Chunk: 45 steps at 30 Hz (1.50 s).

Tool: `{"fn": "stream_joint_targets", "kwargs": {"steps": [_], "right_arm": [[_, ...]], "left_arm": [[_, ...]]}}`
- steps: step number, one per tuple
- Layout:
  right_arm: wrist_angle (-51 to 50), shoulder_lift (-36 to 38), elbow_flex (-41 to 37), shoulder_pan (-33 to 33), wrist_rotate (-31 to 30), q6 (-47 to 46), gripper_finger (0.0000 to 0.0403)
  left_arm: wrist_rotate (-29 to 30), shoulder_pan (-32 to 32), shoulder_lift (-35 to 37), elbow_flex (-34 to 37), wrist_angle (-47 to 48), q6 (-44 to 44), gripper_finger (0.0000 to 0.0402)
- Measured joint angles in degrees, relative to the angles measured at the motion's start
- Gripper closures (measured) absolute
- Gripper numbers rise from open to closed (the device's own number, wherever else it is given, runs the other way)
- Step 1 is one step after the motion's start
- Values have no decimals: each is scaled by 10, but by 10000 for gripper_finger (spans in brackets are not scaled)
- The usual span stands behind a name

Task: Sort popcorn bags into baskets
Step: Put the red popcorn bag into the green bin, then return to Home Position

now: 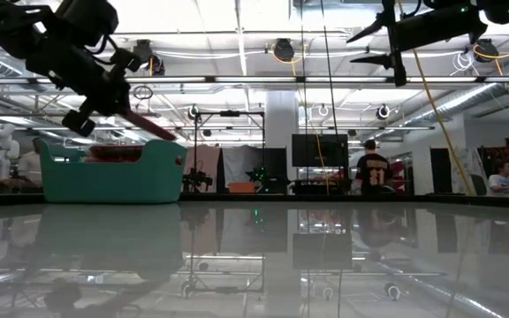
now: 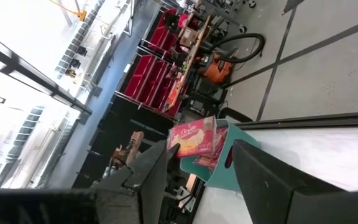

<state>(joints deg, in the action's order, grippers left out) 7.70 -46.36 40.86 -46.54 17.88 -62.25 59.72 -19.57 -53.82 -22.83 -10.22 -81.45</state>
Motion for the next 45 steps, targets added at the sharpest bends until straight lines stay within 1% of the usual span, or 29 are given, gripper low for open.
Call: {"fn": "stream_joint_targets", "kwargs": {"steps": [2,4,6,9,11,15,18,23,26,29,31,34,38,45], "right_arm": [[0,-3,0,0,0,0,227],[0,-8,0,0,0,0,227],[2,-13,0,0,0,1,227],[12,-22,0,0,0,-1,227],[13,-26,0,0,0,-4,227],[13,-29,0,0,0,-7,227],[14,-28,0,0,0,-8,227],[15,-28,0,0,1,-18,227],[15,-28,0,0,1,-18,227],[15,-28,0,0,1,-18,227],[15,-28,0,0,2,-18,227],[15,-28,0,0,2,-18,227],[15,-28,0,0,4,-17,227],[15,-28,0,0,4,-16,227]], "left_arm": [[-2,-10,12,0,21,3,363],[-19,-21,22,0,44,3,355],[-50,-35,22,0,61,-1,347],[-113,-58,21,0,77,-1,331],[-135,-67,21,0,80,6,314],[-139,-81,28,0,70,42,263],[-144,-93,44,-1,71,65,212],[-163,-106,86,-1,69,75,132],[-197,-107,116,-9,76,96,110],[-239,-107,144,-27,101,124,112],[-252,-106,156,-46,134,141,123],[-256,-106,170,-84,179,170,143],[-253,-106,172,-131,238,203,166],[-258,-108,171,-172,242,256,193]]}}
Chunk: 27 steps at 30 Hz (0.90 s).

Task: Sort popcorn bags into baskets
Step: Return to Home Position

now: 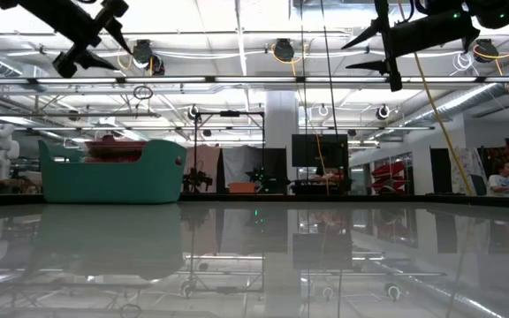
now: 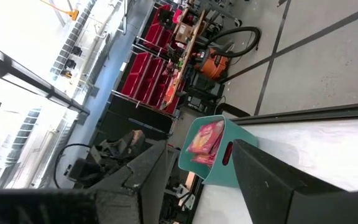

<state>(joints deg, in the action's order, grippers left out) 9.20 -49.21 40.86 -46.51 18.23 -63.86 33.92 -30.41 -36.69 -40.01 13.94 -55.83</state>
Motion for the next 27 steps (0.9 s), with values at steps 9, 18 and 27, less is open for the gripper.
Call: {"fn": "stream_joint_targets", "kwargs": {"steps": [9,18,27], "right_arm": [[68,0,0,34,44,46,231],[116,0,0,123,74,167,320],[112,14,0,201,42,324,398]], "left_arm": [[-115,2,-1,-1,-23,105,234],[-209,48,0,-1,-120,275,361],[-235,77,0,-1,-121,264,372]]}}
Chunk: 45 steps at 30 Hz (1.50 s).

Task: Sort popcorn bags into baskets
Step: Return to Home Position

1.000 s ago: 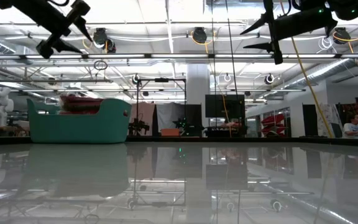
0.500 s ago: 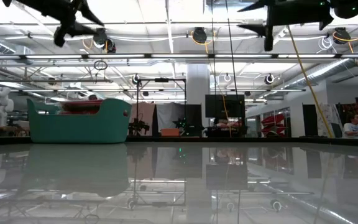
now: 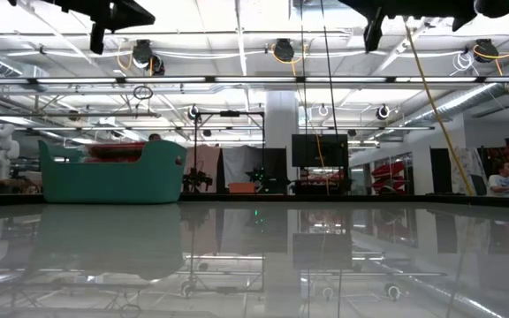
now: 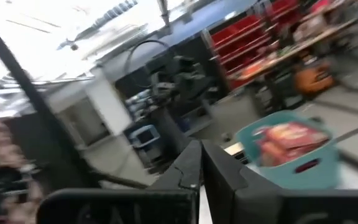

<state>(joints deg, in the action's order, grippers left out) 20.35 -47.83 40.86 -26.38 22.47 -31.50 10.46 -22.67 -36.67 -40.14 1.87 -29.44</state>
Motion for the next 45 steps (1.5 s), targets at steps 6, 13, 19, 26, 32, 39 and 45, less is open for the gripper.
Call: {"fn": "stream_joint_targets", "kwargs": {"steps": [6,13,19,26,32,39,45], "right_arm": [[-55,11,0,80,-151,100,402],[-127,13,0,166,-192,168,403],[-189,29,0,215,-268,227,403],[-233,56,-17,242,-270,289,403],[-189,105,-91,254,-269,326,403],[-182,175,-153,248,-290,343,403],[-154,236,-244,246,-274,336,403]], "left_arm": [[-14,40,-1,0,0,27,379],[30,132,-1,19,0,82,398],[70,195,-1,63,-1,75,399],[88,259,-1,120,-40,60,400],[129,304,-1,161,-65,74,400],[152,326,-1,201,-66,89,400],[152,331,0,212,-66,116,401]]}}
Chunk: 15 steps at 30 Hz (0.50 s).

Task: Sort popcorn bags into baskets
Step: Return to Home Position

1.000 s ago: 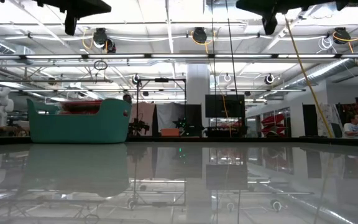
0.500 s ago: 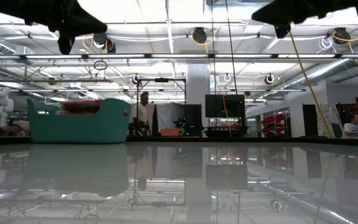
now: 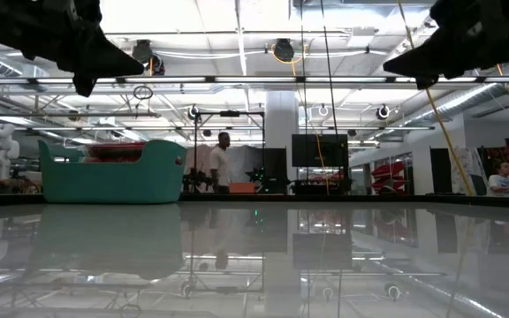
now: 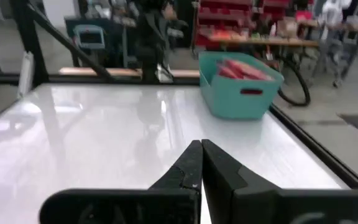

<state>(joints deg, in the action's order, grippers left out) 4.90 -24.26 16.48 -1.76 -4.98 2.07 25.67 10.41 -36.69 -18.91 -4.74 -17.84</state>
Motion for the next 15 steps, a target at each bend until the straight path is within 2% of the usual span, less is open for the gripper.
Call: {"fn": "stream_joint_targets", "kwargs": {"steps": [5,15], "right_arm": [[84,41,-71,-1,4,1,403],[85,106,-127,-2,7,-11,403]], "left_arm": [[0,0,0,21,1,11,401],[-31,0,1,63,-60,3,401]]}}
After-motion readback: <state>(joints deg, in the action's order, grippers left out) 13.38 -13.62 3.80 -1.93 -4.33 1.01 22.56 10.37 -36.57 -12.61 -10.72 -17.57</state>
